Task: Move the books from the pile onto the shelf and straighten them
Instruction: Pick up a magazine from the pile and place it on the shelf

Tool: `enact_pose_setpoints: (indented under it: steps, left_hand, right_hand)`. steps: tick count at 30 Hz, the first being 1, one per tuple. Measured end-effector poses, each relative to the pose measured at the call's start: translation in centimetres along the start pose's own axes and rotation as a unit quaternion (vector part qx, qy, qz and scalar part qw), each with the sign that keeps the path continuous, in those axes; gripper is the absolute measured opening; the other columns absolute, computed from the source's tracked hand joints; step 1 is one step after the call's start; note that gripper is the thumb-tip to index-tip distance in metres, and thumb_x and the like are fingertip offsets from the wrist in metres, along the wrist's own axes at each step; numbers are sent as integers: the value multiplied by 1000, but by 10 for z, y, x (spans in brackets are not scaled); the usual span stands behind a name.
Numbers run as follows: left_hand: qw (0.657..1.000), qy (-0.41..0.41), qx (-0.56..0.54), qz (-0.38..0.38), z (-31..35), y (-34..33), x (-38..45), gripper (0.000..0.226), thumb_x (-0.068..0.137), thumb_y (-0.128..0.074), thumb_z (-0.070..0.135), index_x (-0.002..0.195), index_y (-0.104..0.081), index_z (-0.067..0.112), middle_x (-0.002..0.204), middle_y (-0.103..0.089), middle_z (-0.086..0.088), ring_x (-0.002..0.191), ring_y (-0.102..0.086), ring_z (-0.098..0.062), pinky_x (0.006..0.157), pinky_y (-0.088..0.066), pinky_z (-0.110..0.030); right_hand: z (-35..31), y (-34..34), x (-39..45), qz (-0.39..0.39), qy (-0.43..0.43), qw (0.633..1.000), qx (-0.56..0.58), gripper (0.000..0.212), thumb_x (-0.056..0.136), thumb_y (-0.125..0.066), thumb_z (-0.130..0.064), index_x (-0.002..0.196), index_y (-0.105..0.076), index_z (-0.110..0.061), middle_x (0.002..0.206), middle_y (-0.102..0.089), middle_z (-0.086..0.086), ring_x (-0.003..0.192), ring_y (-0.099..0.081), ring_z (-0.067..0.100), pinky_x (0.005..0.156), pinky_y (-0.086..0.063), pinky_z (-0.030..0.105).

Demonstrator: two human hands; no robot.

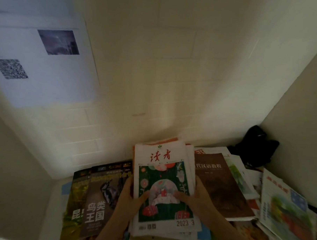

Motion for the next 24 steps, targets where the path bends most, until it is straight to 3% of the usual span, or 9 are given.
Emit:
enact_pose_setpoints:
  steps: [3,4,6,9,13,15,19,22,24]
  left_hand:
    - [993,-113,-26,-25,38,-6,1,93,75,-77,2,143,-23,36,123,-59,8,110,-62,-12,76,-60,-32]
    - [992,-119,-24,-35,50,-9,3,94,74,-77,1,142,-22,37,121,-59,12,110,-62,-8,75,-59,-26]
    - [992,-111,-16,-58,74,-15,5,70,76,-77,7,130,-42,33,113,-64,13,106,-63,-8,70,-57,-20]
    - [991,-95,-19,-90,88,-18,9,42,78,-75,11,112,-58,30,105,-72,6,101,-67,-14,71,-58,-26]
    - [994,-86,-29,-66,79,-8,8,48,76,-77,15,118,-56,26,111,-70,3,99,-68,-14,80,-59,-37]
    - [994,-98,-22,-51,78,-5,6,54,74,-79,19,121,-54,26,113,-69,2,102,-67,-15,83,-58,-41]
    - [988,-138,-54,-50,82,-12,-2,45,78,-73,8,118,-55,20,108,-71,1,97,-69,-13,72,-59,-29]
    - [983,-162,-41,-73,82,-24,-4,51,74,-79,11,118,-55,17,108,-71,2,100,-68,-11,74,-58,-26]
    - [981,-170,-37,-90,74,-33,-5,66,65,-87,22,121,-55,10,111,-70,-4,106,-66,-19,81,-58,-35]
  right_hand:
    - [-21,19,-14,56,50,997,-25,80,67,-84,-23,133,-38,-30,118,-64,-2,104,-67,19,73,-61,42]
    - [-29,25,-16,67,68,995,-41,81,67,-84,-26,133,-37,-30,119,-63,-3,105,-66,17,72,-61,40]
    - [-48,30,-20,68,107,990,-63,76,69,-82,-25,131,-38,-29,119,-62,-6,105,-64,11,72,-61,31]
    - [-65,25,-24,39,156,986,-48,73,74,-79,-12,129,-37,-39,118,-61,-11,104,-64,3,72,-59,25]
    - [-60,17,-26,34,166,985,-32,76,74,-78,-8,127,-35,-42,122,-59,-6,108,-62,5,75,-60,30]
    - [-65,16,-29,32,174,984,-34,72,76,-76,-3,126,-36,-37,117,-60,-9,103,-62,-5,69,-58,20]
    - [-89,21,-39,22,205,978,-29,61,78,-70,5,124,-39,-19,109,-60,-9,93,-63,-11,63,-54,12]
    - [-83,28,-46,73,223,971,-41,65,71,-77,5,121,-42,-17,108,-60,-10,93,-62,-14,69,-55,12]
    - [-66,30,-48,136,207,968,-44,77,63,-85,-7,126,-42,-19,111,-58,-13,95,-58,-15,82,-55,19]
Point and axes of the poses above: each hand's wrist, its own x-axis towards the middle knuckle, its own y-axis out of the back of the hand, z = x × y, the point moved 6 cm from there along x, towards the middle knuckle
